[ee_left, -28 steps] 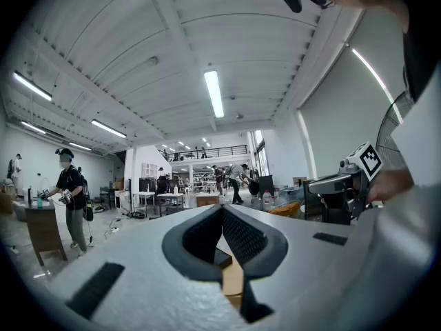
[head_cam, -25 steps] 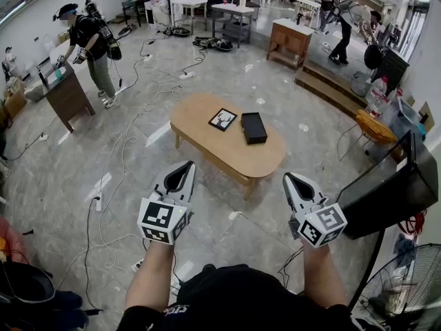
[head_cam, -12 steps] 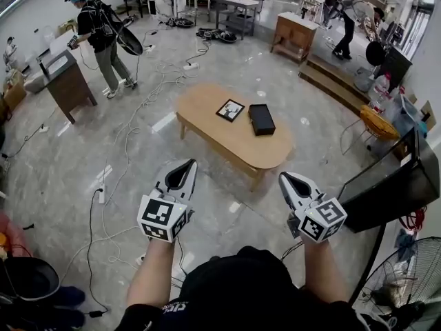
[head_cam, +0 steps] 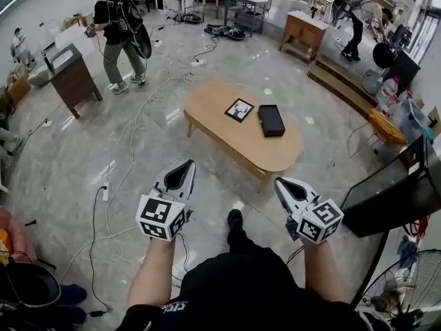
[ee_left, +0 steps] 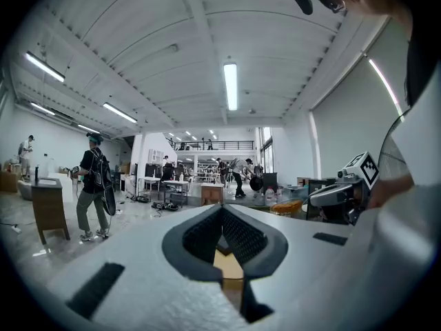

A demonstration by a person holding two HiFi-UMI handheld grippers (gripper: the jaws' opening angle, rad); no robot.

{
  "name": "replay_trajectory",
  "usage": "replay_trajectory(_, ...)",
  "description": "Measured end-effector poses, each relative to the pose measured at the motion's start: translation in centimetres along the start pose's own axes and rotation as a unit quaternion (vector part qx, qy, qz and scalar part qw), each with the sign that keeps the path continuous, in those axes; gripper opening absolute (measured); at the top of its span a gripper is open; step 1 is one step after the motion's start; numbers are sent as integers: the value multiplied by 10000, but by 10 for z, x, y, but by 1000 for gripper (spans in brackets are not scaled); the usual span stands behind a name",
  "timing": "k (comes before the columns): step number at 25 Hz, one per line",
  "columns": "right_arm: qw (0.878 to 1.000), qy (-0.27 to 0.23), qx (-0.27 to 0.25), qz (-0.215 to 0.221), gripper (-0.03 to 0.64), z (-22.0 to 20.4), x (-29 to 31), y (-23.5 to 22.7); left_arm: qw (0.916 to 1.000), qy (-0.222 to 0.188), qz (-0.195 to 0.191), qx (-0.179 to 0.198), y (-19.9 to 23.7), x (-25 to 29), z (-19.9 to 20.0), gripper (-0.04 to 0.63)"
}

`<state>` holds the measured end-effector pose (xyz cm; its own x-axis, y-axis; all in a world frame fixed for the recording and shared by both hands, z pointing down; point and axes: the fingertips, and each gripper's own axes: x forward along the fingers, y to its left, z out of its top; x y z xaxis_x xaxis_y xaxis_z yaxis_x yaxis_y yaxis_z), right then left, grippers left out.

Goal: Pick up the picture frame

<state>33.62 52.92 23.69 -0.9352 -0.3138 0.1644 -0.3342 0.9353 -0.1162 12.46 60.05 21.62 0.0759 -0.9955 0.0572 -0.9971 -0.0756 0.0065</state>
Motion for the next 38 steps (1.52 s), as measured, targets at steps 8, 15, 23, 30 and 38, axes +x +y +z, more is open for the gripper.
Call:
replay_trajectory(8,9997,6,197,176,5,0,69,-61,9997,242,80,-53,43,70,-15,9)
replay_trajectory(15,9978,308,546,219,5,-13,136,-147,9978,638,4,-154,77,169,-29,9)
replay_trajectory(23,9955,437,725,432,5,-5,203,-231,9963,843,-34,-168,106,271,-23,9)
replay_trajectory(30,9955,302,745,506,5,17,235,-268,9967,805,-88,-86,121,314,-11,9)
replay_trajectory(38,9940,475,931,329,5,18,280,-302,9962,743,-370,-268,165,380,-21,9)
